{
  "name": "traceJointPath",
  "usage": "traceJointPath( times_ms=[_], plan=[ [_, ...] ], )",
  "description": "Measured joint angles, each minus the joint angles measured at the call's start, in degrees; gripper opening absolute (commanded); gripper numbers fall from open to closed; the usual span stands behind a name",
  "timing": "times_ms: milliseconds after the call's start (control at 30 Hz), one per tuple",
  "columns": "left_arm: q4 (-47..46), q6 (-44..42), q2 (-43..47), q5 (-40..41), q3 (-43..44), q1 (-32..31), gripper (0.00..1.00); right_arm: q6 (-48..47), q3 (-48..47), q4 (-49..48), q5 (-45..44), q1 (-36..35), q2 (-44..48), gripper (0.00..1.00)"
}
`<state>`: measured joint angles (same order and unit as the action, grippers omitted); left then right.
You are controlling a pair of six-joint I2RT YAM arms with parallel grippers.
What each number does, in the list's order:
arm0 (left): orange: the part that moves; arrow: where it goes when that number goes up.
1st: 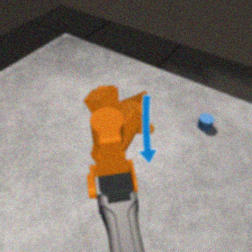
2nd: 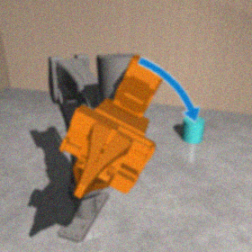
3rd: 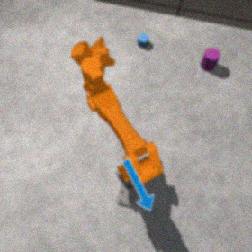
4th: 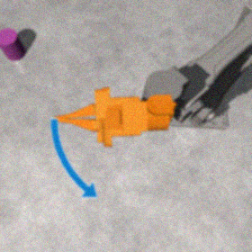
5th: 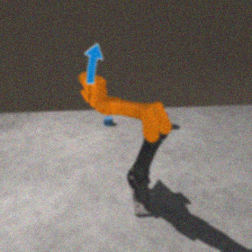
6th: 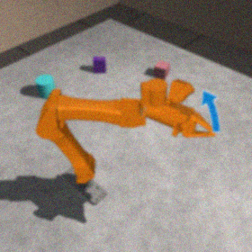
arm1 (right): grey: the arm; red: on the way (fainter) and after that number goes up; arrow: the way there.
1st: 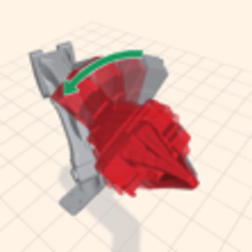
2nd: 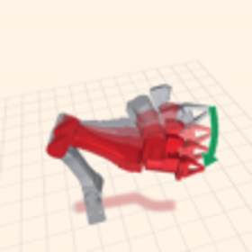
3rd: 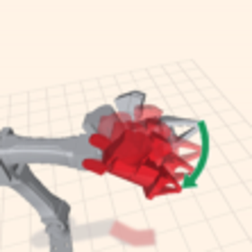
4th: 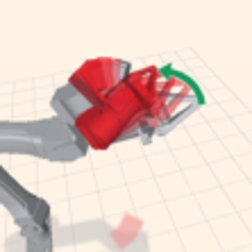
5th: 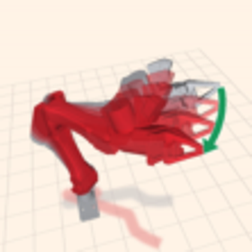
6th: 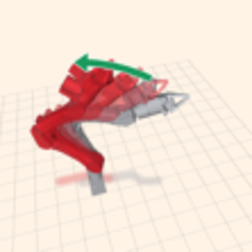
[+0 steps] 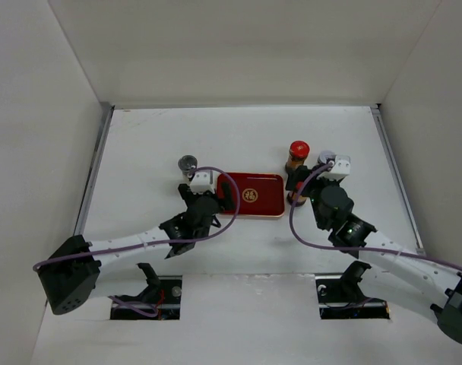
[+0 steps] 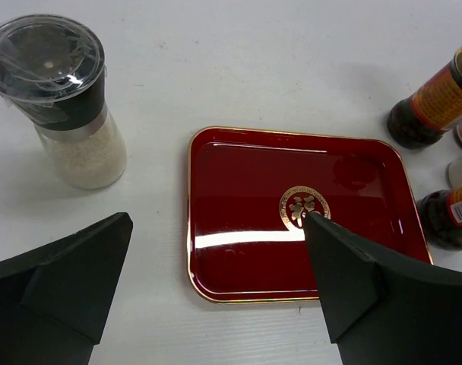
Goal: Organize the condiment bottles
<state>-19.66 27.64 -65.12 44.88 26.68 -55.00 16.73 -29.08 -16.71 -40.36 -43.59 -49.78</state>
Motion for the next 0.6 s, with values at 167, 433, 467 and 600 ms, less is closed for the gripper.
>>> traceJointPath(
  times_ms=[167,433,467,600],
  plan=[
    [0.22,0.00,0.02,-0.02,0.00,1.73,1.00,0.02,0.04,-0.24,-0.02,0.00,0.15,1.00],
    [0.76,-0.04,2.82,-0.11,-0.02,6.01,1.00,-0.17,0.04,-0.28,0.50,-0.02,-0.35,0.49],
    [0.79,-0.09,3.74,-0.07,-0.02,6.54,1.00,-0.04,0.04,-0.26,0.83,-0.09,-0.13,0.39],
    [1.20,-0.37,7.65,0.15,-0.02,10.16,0.72,0.83,0.04,-0.48,1.60,-0.39,1.05,0.24]
  ],
)
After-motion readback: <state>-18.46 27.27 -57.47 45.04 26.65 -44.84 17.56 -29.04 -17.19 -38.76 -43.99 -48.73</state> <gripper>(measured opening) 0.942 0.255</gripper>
